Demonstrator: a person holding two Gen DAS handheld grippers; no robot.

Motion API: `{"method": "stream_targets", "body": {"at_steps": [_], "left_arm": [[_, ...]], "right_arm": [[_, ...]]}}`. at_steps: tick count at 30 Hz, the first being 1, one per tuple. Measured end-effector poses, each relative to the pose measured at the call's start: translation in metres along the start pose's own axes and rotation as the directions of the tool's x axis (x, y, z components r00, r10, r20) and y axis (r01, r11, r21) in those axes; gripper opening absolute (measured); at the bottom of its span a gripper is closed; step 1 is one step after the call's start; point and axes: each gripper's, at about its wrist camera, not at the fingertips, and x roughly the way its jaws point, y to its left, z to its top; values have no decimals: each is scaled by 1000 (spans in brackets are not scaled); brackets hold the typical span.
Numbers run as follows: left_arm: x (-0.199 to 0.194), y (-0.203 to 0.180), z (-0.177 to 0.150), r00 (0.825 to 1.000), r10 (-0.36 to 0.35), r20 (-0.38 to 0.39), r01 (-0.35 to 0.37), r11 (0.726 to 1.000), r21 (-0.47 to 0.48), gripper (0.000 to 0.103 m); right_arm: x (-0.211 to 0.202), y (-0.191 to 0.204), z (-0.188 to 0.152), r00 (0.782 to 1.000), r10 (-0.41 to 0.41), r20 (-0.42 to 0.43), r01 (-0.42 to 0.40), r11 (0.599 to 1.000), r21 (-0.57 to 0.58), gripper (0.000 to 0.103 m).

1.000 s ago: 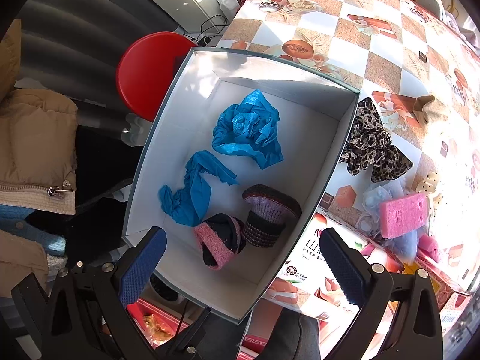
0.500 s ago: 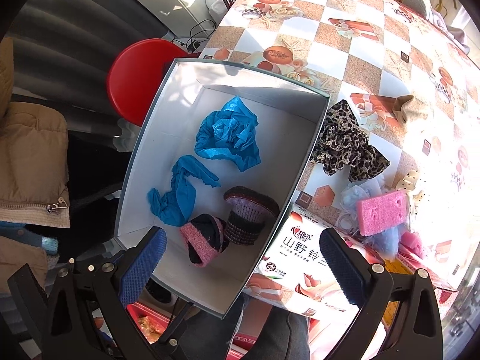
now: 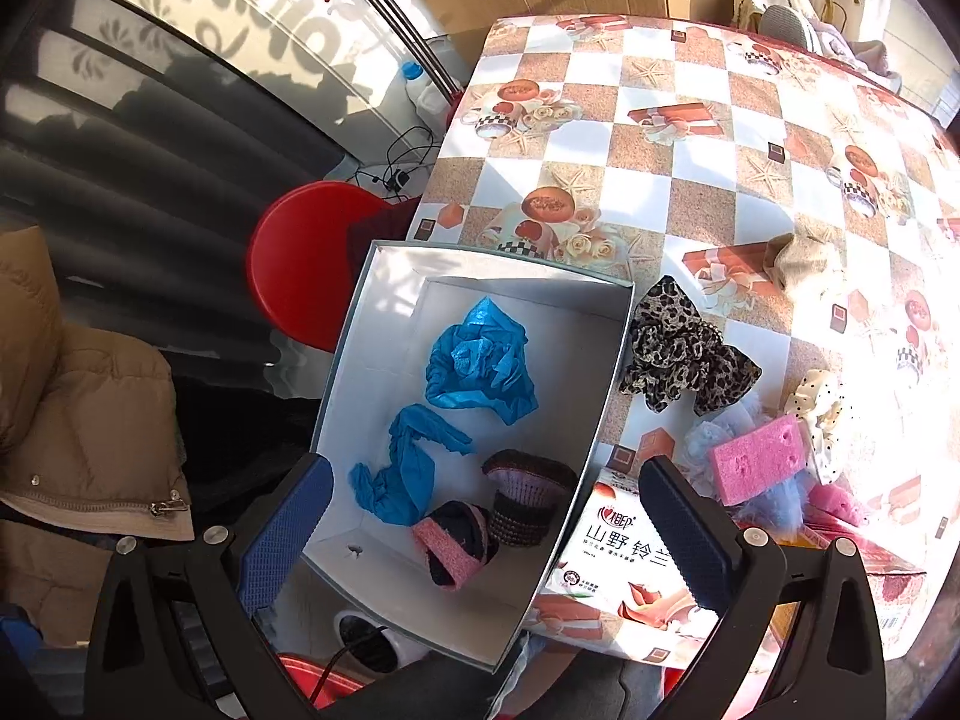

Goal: Organize soft objects
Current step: 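Withdraw both tools upward from the box, then move both tools back toward the remaining items on the table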

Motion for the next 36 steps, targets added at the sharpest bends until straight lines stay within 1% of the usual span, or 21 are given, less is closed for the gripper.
{"method": "stream_targets", "body": {"at_steps": [2,4,6,10,14,17,21,24,28,32,36], "left_arm": [[2,-2,0,1000,1,4,-2,1000,8,89],[9,3,-2,1000,-6,-22,6,1000,-5,89],[12,11,-4,999,2,-42,-3,1000,-26,89],[9,24,-6,999,5,-32,-7,998,-64,89],[11,26,-7,999,16,-39,-19,998,-62,89],[14,27,-6,999,21,-33,-23,998,-60,89],[15,37,-8,999,32,-27,-34,995,-91,89],[16,49,-9,998,55,-22,-57,991,-124,89],[19,56,-10,997,72,-13,-73,988,-138,89],[34,60,-14,998,44,-48,-51,986,-158,89],[57,54,-20,995,-12,-99,-6,984,-177,89]], "right_arm": [[-1,-1,5,1000,7,8,-7,1000,12,103],[-2,0,10,1000,9,21,-9,1000,14,103],[-3,1,14,1000,13,27,-14,1000,16,103],[0,4,18,999,20,30,-20,1000,15,103],[-1,8,19,999,39,38,-39,999,11,103],[-4,7,19,998,49,50,-49,999,14,103],[-15,-2,18,993,79,82,-83,995,46,103],[-31,-14,16,987,104,124,-114,990,78,103],[-57,-36,6,977,114,182,-139,981,133,103],[-88,-71,-15,965,99,244,-153,965,212,103],[-110,-116,-43,962,40,270,-130,937,325,103]]}}
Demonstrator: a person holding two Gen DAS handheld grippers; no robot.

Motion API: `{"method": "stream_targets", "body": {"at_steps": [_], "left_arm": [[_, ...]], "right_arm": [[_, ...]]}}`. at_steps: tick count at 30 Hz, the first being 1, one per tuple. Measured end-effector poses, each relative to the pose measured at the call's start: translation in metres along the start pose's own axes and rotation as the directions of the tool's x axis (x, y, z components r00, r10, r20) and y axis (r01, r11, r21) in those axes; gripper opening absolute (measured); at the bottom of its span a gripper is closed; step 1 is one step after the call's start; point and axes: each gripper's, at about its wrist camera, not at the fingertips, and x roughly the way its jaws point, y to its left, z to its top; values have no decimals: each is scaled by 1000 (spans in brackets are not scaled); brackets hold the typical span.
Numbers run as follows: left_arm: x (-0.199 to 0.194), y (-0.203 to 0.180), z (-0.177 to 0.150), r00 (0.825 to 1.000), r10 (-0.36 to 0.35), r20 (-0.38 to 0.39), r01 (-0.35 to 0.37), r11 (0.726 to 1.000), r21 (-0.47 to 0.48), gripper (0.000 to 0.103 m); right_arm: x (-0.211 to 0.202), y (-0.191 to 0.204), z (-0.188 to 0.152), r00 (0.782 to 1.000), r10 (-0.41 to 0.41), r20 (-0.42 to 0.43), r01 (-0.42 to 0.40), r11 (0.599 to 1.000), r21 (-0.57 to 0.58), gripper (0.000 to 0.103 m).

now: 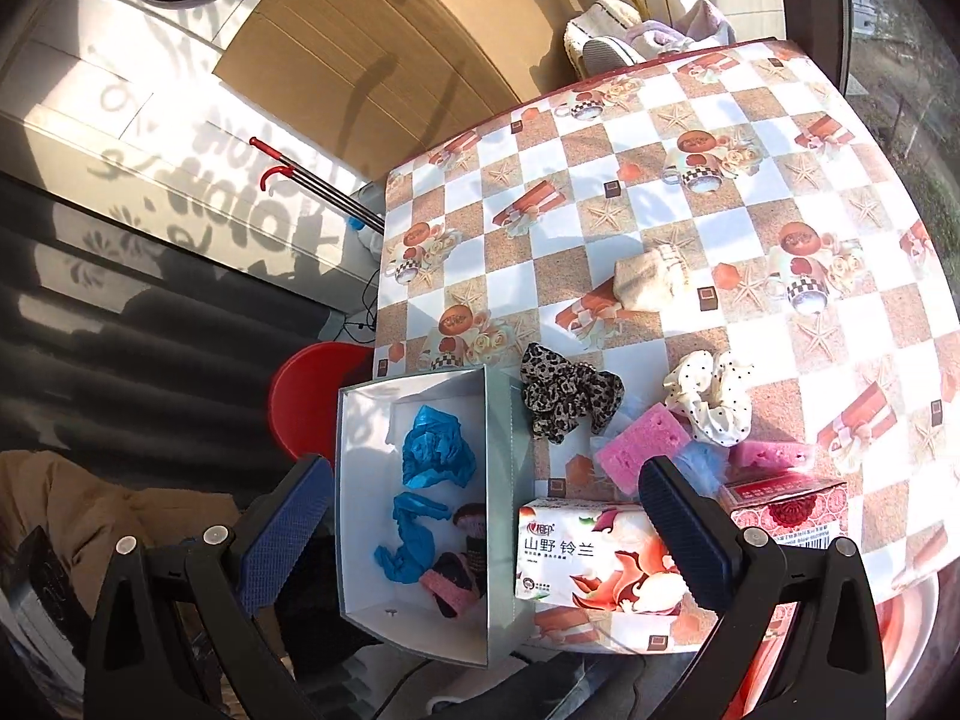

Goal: Organize soft objects
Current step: 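Move both tools back toward the remaining items on the table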

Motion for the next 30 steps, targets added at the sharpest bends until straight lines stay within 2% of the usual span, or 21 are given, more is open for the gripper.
{"method": "stream_targets", "body": {"at_steps": [4,8,12,15,17,19,22,26,30], "left_arm": [[22,-21,-7,998,-36,-55,39,998,47,89],[48,-44,-11,992,-61,-110,74,990,117,89],[74,-57,-1,988,-56,-145,74,990,120,89],[84,-60,9,987,-55,-154,68,994,80,89],[88,-62,14,987,-37,-157,48,997,64,89],[91,-63,17,986,-13,-164,22,998,52,89],[96,-61,19,983,16,-182,-14,1000,13,89],[96,-56,17,978,39,-207,-53,997,-63,89],[89,-51,12,971,76,-226,-104,988,-114,89]], "right_arm": [[-22,-53,-8,997,-79,13,77,991,113,103],[-37,-106,-20,985,-171,-8,169,961,218,103],[-39,-139,-22,969,-238,-73,248,941,231,103],[-30,-150,-3,953,-278,-118,296,938,181,103],[-19,-148,19,950,-278,-141,296,946,128,103],[2,-137,44,943,-274,-186,287,957,42,103],[41,-110,74,922,-298,-247,276,954,-120,103],[113,-76,93,864,-333,-377,216,923,-319,103],[182,-49,97,817,-347,-461,160,903,-398,103]]}}
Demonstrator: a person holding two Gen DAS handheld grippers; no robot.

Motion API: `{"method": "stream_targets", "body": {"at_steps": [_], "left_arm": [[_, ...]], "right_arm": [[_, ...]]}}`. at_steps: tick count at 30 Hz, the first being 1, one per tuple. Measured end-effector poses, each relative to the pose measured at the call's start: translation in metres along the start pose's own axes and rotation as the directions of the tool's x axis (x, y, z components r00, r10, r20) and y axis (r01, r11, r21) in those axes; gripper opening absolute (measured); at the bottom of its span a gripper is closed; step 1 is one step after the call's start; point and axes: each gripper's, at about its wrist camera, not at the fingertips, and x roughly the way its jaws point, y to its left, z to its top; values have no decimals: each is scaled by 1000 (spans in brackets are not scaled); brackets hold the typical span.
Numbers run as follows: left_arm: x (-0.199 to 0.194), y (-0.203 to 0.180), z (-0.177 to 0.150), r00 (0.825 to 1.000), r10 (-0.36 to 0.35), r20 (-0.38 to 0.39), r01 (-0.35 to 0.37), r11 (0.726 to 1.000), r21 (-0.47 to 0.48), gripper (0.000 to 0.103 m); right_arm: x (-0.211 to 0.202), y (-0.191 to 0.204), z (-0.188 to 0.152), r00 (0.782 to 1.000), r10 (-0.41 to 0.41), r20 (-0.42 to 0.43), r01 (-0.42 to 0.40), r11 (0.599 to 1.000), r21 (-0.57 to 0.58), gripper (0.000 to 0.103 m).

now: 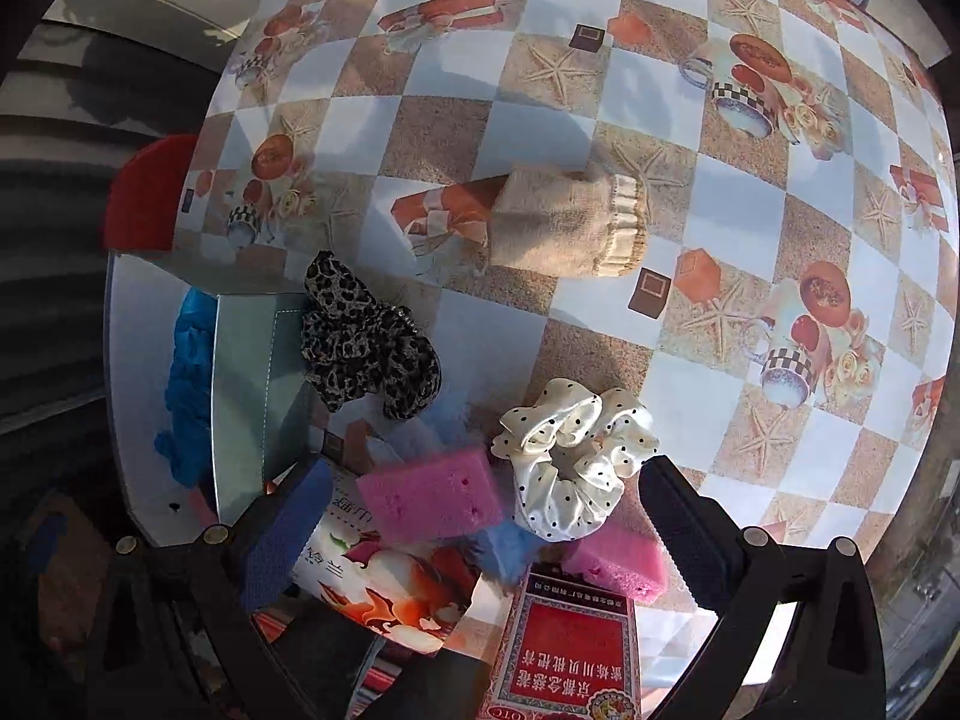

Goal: Organize soft objects
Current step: 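Move both tools back toward the remaining items on the table, then grasp the beige knit sock with the left tool while the right tool grasps the polka-dot scrunchie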

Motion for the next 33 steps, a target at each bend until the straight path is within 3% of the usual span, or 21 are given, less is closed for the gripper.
{"method": "stream_targets", "body": {"at_steps": [4,8,11,15,19,21,23,25,31,33], "left_arm": [[-1,6,-8,999,28,-29,-30,998,-53,89],[2,7,-11,997,48,-58,-52,996,-70,89],[4,6,-9,997,48,-66,-53,996,-71,89],[8,0,2,998,33,-61,-36,998,-46,89],[15,-11,12,998,16,-61,-16,1000,3,89],[18,-19,16,998,9,-63,-7,1000,29,89],[20,-25,21,998,2,-65,1,999,51,89],[21,-30,25,998,1,-62,3,998,68,89],[22,-44,33,998,22,-58,-16,995,100,89],[21,-47,35,998,33,-57,-27,994,109,89]], "right_arm": [[47,28,35,996,18,-86,-21,999,-33,103],[86,52,50,988,-26,-149,12,995,-95,103],[103,44,51,979,-93,-183,80,994,-78,103],[96,-21,48,973,-107,-204,138,980,145,103],[77,-111,29,979,-51,-199,129,905,406,103],[65,-147,11,986,19,-168,71,853,517,103],[53,-171,-7,989,118,-86,-44,805,591,103],[45,-182,-22,981,189,-34,-131,787,603,103],[64,-160,-31,963,231,-139,-141,872,468,103],[75,-151,-24,957,201,-211,-97,902,421,103]]}}
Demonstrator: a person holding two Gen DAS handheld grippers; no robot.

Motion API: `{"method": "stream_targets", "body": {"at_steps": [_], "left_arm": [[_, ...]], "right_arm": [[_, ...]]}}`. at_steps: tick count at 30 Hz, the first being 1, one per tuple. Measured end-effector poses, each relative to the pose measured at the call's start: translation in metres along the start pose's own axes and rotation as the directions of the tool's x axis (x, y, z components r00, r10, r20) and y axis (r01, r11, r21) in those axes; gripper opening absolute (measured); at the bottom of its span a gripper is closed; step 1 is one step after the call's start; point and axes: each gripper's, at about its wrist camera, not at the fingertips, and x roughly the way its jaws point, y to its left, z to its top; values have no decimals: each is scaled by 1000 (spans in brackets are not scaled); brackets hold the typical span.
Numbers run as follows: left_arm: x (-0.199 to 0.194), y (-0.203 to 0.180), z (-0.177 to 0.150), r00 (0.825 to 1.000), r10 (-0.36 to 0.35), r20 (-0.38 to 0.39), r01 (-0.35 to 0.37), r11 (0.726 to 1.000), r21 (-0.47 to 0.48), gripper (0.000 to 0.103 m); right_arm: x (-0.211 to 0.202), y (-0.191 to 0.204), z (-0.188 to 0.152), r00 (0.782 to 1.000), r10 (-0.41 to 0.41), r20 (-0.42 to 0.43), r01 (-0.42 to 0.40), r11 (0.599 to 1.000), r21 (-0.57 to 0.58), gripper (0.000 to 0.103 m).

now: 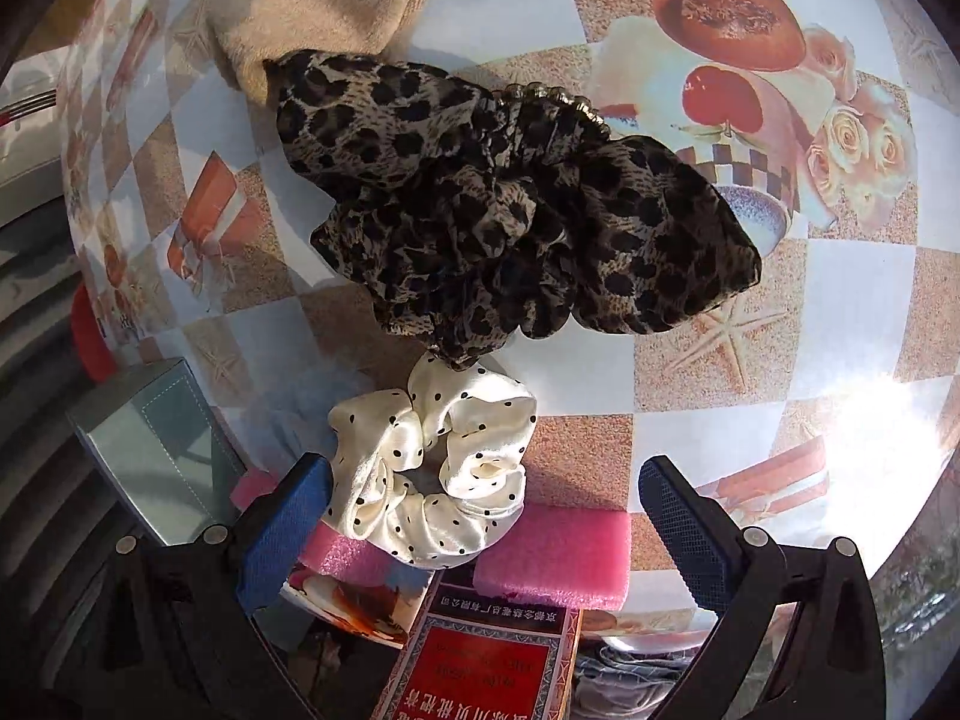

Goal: Organize soft objects
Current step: 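Grasp the beige knit sock with the left tool while the right tool grasps the polka-dot scrunchie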

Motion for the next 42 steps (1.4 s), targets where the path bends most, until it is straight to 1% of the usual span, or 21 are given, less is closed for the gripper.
{"method": "stream_targets", "body": {"at_steps": [3,6,9,11,13,15,17,18,20,21,24,26,27,28,31,33,34,36,38,41,42], "left_arm": [[-1,-4,1,1000,16,-7,-16,1000,1,89],[0,-7,2,1000,25,-19,-25,1000,-6,89],[-1,-12,5,1000,26,-14,-26,1000,-5,89],[-3,-16,6,1000,26,-3,-26,1000,1,89],[-5,-20,8,1000,24,3,-24,1000,9,89],[-4,-24,10,1000,19,5,-19,1000,21,89],[-3,-28,11,1000,14,4,-14,999,39,89],[-1,-31,12,1000,10,3,-10,999,48,89],[3,-37,13,1000,0,-2,0,997,74,89],[6,-41,14,1000,-4,-6,4,996,91,89],[21,-54,18,999,-17,-34,22,989,149,89],[33,-61,20,998,-21,-56,31,984,173,89],[38,-64,21,998,-20,-67,32,983,183,89],[42,-67,22,997,-15,-73,28,982,189,89],[47,-68,20,997,-8,-76,22,982,186,89],[48,-66,17,997,0,-81,15,983,185,89],[48,-63,15,997,10,-79,5,983,186,89],[46,-56,13,997,27,-70,-15,984,179,89],[43,-47,12,997,30,-66,-20,987,158,89],[45,-37,13,997,24,-70,-15,991,134,89],[47,-37,15,997,21,-76,-11,991,132,89]], "right_arm": [[14,-1,5,997,-65,-40,65,998,-1,103],[20,-23,7,997,0,-78,7,996,92,103],[21,-57,0,996,57,-70,-40,974,225,103],[15,-90,-10,993,121,-4,-111,922,372,103],[6,-122,-26,979,177,100,-203,835,511,103],[-4,-147,-44,944,251,216,-331,726,603,103],[-6,-162,-61,885,363,293,-463,617,636,103],[-5,-164,-67,839,435,326,-537,571,621,103],[-3,-159,-71,712,597,369,-688,487,538,103],[-3,-153,-72,653,660,371,-743,461,485,103],[-12,-125,-76,492,785,376,-867,402,293,103],[-34,-94,-68,384,851,358,-923,341,181,103],[-34,-89,-69,339,874,349,-941,311,136,103],[-41,-86,-72,315,881,352,-949,299,100,103],[-54,-75,-79,302,854,423,-945,325,17,103],[-59,-65,-74,277,842,463,-946,324,-22,103],[-62,-63,-71,280,833,478,-941,336,-34,103],[-70,-48,-60,318,819,477,-920,388,-53,103],[-76,-27,-53,353,836,419,-904,421,-78,103],[-94,8,-71,393,874,286,-879,449,-161,103],[-101,15,-81,422,869,260,-862,473,-183,103]]}}
